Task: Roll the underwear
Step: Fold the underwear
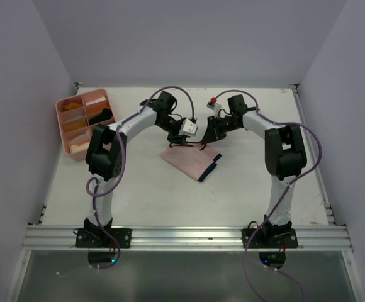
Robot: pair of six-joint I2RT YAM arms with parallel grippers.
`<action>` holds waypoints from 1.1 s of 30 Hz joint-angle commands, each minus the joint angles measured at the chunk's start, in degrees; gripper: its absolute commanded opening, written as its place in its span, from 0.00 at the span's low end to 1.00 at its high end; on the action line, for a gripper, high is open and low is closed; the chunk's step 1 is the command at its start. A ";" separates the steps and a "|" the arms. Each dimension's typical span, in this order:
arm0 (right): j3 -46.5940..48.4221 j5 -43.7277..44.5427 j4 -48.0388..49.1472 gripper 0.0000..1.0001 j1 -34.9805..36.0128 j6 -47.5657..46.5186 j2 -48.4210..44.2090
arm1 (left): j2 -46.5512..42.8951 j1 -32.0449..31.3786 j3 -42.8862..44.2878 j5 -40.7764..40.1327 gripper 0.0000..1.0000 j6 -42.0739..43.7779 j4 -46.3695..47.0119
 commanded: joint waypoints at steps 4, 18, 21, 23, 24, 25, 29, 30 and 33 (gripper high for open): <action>-0.72 2.19 7.75 0.18 1.49 8.48 4.06 | -0.79 -4.50 0.67 -3.26 0.47 16.18 -3.43; -3.19 3.25 13.04 0.15 1.49 13.76 5.20 | 2.46 -8.28 0.58 -6.79 0.42 21.12 -1.24; -2.14 4.13 11.29 0.13 1.49 14.47 6.34 | 3.08 -8.63 0.75 -7.31 0.41 20.08 0.34; -2.05 4.66 10.84 0.11 1.58 14.82 7.48 | 3.69 -8.72 0.93 -7.40 0.40 19.28 1.22; -2.13 4.92 10.75 0.10 1.58 14.64 7.84 | 3.87 -8.81 1.02 -7.58 0.40 19.02 1.49; -2.14 5.10 10.06 0.10 1.49 14.38 8.19 | 4.39 -8.89 1.10 -8.10 0.39 18.76 1.84; -2.31 5.10 8.64 0.10 1.58 13.15 9.24 | 5.01 -9.16 0.93 -8.98 0.35 18.58 2.10; -2.40 5.01 8.56 0.10 1.49 12.97 9.25 | 5.01 -9.25 0.84 -9.25 0.34 18.49 2.02; -2.14 4.66 8.12 0.09 1.58 12.53 9.77 | 5.36 -9.42 0.93 -9.60 0.27 18.23 2.10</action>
